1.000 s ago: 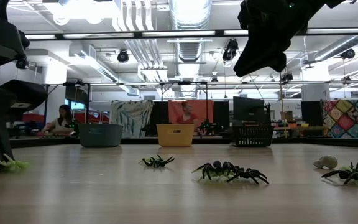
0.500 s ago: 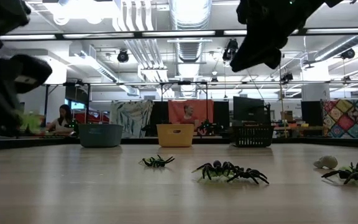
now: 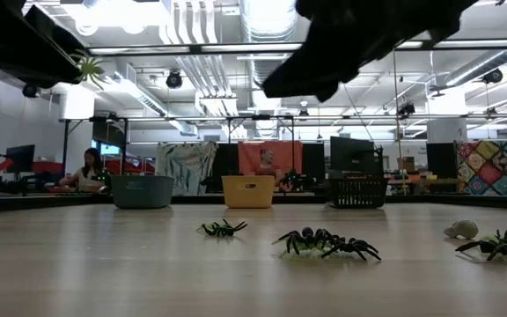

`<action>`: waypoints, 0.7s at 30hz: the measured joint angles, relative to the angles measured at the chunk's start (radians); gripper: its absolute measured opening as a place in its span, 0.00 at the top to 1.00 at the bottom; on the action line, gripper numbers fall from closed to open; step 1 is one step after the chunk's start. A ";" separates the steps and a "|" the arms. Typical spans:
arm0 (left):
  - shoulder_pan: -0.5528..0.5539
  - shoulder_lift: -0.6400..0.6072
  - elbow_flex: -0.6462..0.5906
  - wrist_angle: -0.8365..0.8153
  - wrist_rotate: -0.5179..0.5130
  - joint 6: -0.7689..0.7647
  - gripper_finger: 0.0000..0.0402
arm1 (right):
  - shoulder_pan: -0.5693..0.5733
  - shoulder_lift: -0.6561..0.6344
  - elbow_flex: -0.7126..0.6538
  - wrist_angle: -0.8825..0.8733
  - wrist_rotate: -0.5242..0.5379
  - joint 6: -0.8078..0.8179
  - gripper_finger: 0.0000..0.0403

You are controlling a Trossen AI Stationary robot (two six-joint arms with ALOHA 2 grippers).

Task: Sort Halloween decoration
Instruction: Put the green spider toy into the black bin

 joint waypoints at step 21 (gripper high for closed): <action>0.048 0.007 0.008 0.069 -0.055 0.032 1.00 | 0.000 0.400 0.503 -0.129 -0.173 -0.319 0.60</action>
